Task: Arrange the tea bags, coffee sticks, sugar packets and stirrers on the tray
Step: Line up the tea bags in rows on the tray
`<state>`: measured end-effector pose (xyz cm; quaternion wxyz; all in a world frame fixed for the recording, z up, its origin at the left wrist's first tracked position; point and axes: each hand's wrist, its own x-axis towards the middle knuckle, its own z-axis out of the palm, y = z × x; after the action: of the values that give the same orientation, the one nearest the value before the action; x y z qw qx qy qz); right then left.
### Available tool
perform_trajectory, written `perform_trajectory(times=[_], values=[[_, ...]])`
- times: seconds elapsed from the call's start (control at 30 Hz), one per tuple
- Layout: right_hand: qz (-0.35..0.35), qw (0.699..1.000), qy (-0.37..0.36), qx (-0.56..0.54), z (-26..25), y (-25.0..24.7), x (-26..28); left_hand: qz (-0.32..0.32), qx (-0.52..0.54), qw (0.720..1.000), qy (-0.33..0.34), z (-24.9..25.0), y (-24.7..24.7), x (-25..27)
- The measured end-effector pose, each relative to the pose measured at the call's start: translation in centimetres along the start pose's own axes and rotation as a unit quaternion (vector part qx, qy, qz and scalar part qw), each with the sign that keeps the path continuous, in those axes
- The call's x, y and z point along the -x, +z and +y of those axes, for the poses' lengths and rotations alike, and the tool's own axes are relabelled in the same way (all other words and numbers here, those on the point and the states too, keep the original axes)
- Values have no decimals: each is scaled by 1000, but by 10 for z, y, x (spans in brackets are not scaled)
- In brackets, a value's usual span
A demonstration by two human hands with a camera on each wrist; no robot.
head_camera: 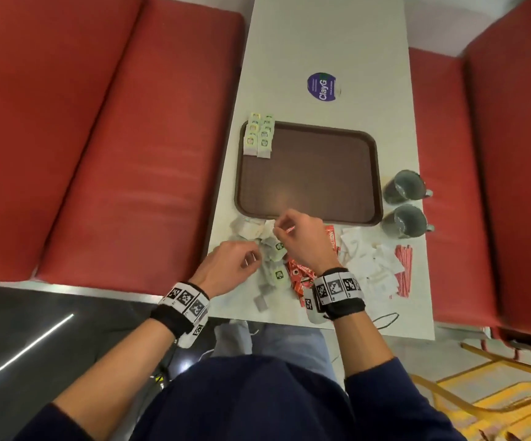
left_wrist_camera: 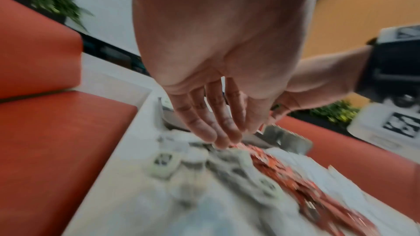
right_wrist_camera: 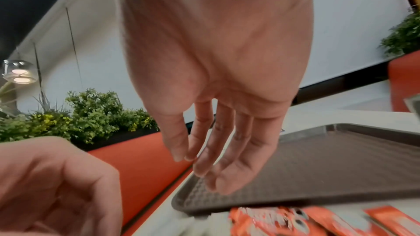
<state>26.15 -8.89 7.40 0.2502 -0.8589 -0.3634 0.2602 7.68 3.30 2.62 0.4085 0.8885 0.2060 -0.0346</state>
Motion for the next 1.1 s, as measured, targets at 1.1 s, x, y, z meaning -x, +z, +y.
perform_trajectory(times=[1.1], values=[[-63,978,-33,194,31,86,74,1,-40,999,-7,-4,74,28]])
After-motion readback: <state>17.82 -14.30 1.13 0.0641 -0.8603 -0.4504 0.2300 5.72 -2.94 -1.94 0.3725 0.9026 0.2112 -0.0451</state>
